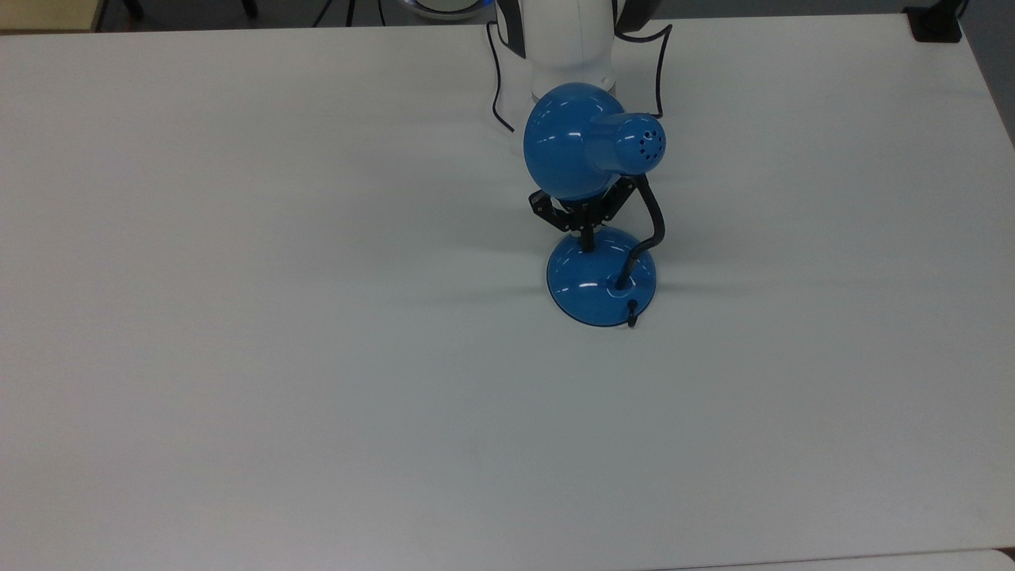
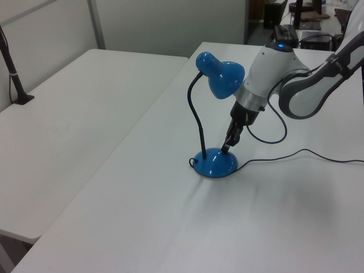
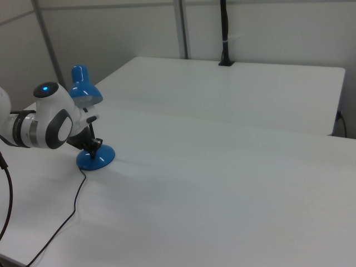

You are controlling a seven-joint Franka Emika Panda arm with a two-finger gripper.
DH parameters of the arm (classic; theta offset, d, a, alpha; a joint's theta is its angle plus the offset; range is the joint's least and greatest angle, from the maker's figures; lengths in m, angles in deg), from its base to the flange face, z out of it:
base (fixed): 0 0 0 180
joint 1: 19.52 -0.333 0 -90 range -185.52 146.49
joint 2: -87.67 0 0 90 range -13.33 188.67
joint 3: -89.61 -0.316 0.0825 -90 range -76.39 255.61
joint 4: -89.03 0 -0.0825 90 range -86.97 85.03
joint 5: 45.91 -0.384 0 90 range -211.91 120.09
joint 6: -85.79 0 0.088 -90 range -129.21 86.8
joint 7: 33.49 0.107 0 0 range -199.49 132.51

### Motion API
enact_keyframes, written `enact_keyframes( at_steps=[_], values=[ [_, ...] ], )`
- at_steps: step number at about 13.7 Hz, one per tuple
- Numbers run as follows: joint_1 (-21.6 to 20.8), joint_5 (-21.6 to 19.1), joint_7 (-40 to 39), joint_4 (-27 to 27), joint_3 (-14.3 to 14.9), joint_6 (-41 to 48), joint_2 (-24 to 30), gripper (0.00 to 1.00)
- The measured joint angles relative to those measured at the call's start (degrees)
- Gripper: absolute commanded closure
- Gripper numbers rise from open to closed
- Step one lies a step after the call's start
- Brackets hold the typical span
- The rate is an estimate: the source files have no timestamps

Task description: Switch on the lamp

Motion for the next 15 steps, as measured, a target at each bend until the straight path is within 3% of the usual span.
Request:
enact_keyframes(
  at_steps=[11, 13, 14, 15],
  values=[
    [-0.3, 0.0, 0.0, 0.1, 0.0, -1.3, -0.6, 1.0],
    [-0.3, 0.0, 0.0, 0.3, 0.0, 0.1, -0.3, 0.77],
    [-0.3, 0.0, 0.0, 0.6, 0.0, 2.5, 0.1, 0.5],
    [-0.3, 0.0, 0.1, 0.9, 0.0, 5.9, 0.7, 0.38]
  ],
)
